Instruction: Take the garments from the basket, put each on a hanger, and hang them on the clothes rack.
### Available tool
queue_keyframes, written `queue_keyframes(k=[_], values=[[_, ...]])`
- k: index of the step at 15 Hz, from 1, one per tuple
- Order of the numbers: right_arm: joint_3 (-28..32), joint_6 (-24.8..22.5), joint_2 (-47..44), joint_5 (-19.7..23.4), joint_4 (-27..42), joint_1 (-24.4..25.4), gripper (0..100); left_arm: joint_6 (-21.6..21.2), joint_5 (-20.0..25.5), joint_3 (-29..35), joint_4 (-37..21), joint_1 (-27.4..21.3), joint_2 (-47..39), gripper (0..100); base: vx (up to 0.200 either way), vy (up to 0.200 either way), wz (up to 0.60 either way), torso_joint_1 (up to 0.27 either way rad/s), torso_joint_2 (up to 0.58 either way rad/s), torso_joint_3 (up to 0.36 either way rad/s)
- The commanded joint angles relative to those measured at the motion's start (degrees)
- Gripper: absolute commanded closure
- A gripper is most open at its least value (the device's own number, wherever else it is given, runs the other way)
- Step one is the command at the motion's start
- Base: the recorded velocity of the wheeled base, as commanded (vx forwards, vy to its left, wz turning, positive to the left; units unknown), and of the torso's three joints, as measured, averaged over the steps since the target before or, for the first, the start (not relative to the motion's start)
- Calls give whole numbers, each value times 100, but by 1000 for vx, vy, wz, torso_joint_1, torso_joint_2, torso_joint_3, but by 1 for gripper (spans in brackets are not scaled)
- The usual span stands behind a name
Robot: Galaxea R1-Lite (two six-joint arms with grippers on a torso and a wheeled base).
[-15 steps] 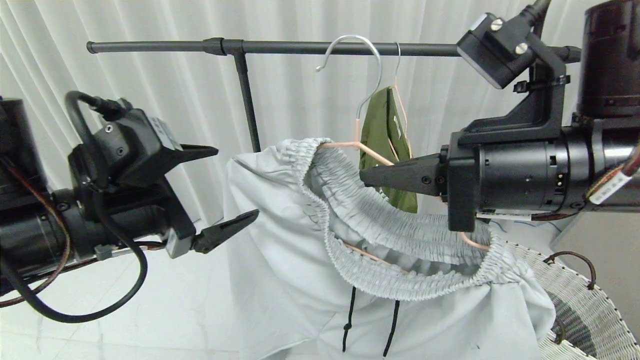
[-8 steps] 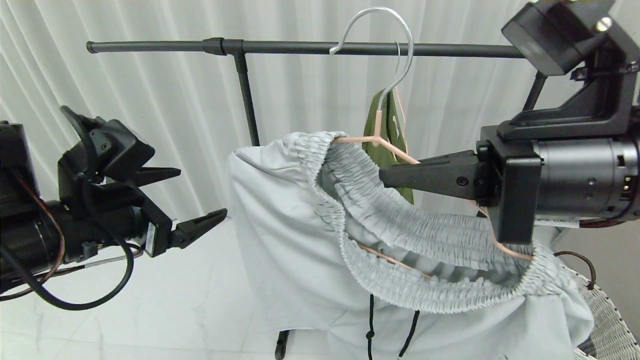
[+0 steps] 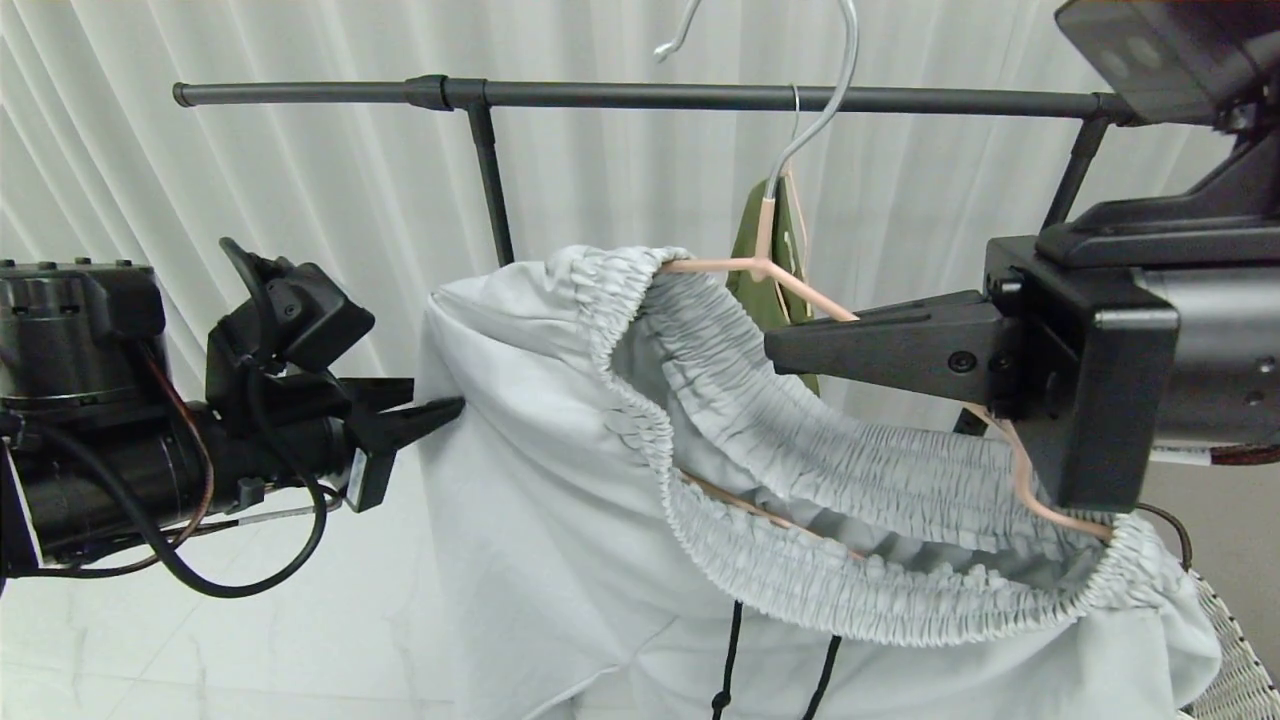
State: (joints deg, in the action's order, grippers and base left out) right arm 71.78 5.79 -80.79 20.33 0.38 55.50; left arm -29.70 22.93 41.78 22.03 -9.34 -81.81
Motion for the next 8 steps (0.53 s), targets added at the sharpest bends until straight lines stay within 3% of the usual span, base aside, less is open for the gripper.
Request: queue_keyframes(k=[1, 5, 8], values=[[-24, 1, 37, -21, 15, 4, 100, -1, -17, -12, 3, 11, -81, 100, 0, 0, 0, 0, 0, 0], [-41, 19, 177, -29, 33, -57, 100, -54, -737, -390, 355, 345, -230, 100, 0, 0, 0, 0, 0, 0], [-24, 19, 186, -38, 15, -92, 100, -159, -887, -653, 882, 327, -256, 100, 0, 0, 0, 0, 0, 0]])
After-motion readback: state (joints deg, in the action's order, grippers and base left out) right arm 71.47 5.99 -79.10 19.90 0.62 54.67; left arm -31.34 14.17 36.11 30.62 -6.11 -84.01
